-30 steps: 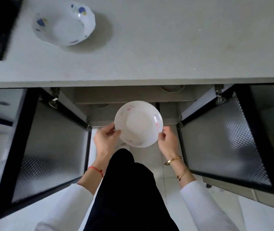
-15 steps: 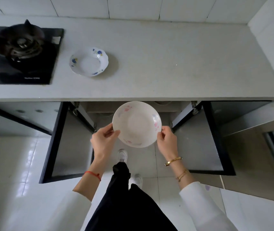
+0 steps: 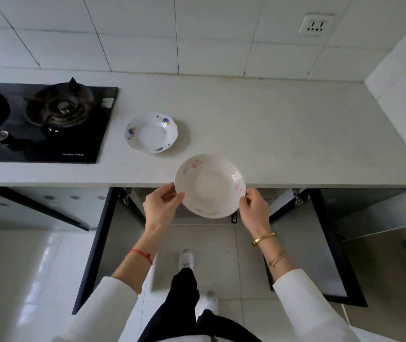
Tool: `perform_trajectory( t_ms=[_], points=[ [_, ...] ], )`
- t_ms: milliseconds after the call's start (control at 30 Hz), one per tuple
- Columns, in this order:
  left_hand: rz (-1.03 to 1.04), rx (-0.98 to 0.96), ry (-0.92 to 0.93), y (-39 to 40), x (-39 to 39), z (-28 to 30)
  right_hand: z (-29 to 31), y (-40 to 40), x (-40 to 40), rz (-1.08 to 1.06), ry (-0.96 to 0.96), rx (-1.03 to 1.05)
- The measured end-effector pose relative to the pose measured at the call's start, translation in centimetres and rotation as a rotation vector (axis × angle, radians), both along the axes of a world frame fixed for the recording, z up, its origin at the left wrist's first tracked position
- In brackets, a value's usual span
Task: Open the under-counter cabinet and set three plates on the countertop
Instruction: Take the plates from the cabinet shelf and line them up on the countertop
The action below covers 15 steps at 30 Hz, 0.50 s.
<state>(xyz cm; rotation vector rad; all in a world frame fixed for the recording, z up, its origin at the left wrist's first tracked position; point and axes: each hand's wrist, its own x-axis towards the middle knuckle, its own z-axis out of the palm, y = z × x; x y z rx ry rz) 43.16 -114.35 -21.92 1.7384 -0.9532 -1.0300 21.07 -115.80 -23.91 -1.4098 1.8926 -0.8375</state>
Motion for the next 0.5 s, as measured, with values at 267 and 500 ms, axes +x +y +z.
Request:
perform_trajectory(
  t_ms=[267,500],
  points=[
    [-0.099,-0.036,-0.066,-9.1,2.5,-0.6,-0.1,-8.9,2.8,-0.012,0.084,-0.009],
    [-0.133,0.020,-0.127,-15.4,2.6,-0.8,0.1,-16.0,2.8,-0.003,0.124,0.029]
  ],
)
